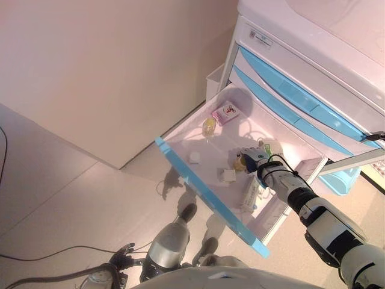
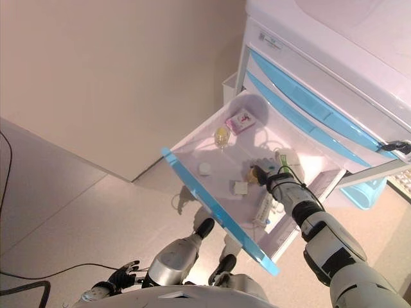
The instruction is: Open the drawer and pick up the medicine
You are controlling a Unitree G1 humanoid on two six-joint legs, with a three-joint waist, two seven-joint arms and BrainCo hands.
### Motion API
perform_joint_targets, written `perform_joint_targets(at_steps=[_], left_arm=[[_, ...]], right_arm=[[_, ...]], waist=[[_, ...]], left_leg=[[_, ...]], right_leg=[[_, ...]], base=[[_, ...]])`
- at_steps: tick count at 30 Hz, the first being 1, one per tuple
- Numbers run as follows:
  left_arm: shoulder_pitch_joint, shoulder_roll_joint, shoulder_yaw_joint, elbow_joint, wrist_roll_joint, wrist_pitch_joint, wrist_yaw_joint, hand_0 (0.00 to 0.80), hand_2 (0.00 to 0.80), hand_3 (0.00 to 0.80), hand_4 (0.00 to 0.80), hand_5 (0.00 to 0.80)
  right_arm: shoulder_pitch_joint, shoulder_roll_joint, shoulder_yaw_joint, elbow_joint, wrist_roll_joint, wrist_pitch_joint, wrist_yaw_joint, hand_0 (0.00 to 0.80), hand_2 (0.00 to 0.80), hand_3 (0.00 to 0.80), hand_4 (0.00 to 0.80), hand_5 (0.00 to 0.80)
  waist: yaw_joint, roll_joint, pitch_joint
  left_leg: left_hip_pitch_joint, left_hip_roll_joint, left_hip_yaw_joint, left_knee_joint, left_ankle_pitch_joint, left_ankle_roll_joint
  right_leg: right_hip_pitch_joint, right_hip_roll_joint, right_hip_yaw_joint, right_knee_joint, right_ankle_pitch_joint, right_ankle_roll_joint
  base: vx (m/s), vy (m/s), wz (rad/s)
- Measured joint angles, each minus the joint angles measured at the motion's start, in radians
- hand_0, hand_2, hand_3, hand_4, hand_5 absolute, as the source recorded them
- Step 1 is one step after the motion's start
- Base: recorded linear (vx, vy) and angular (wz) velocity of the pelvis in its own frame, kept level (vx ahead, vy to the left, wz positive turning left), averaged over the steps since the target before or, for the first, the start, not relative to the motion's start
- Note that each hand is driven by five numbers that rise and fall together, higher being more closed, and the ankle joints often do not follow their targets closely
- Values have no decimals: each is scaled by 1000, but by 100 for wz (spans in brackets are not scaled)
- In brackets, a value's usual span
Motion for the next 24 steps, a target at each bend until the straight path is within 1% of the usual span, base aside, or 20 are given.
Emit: perform_joint_targets(at_steps=[1, 18, 21, 24], left_arm=[[0, 0, 0, 0, 0, 0, 0, 0, 0, 0, 0, 0], [0, 0, 0, -1, 13, 0, 0, 0, 0, 0, 0, 0], [0, 0, 1, -5, 17, 1, 1, 0, 0, 0, 0, 0], [0, 0, 2, -17, 18, 7, 1, 0, 0, 0, 0, 0]], right_arm=[[0, 0, 0, 1, 0, 0, -2, 800, 800, 800, 800, 800], [-6, 0, 0, -10, 1, 4, -12, 800, 800, 800, 800, 800], [-3, -8, 0, -66, 1, 3, 3, 800, 800, 800, 800, 800], [2, -42, 0, -223, 3, -5, 54, 800, 800, 800, 800, 800]], waist=[[0, 0, 0], [-1, 0, 0], [-6, 0, 0], [-12, -1, -1]], left_leg=[[0, 0, 0, 0, 0, 0], [1, 0, 0, 0, 0, 0], [3, 1, 1, 0, 0, 1], [11, 3, 16, 0, 0, 5]], right_leg=[[0, 0, -1, -1, 0, 0], [2, 1, 0, -5, 0, 0], [3, 1, 2, -6, 0, 0], [4, 1, 17, -5, 2, -3]], base=[[0, 0, 0], [0, 0, 0], [-7, -11, -1], [-21, -34, -14]])
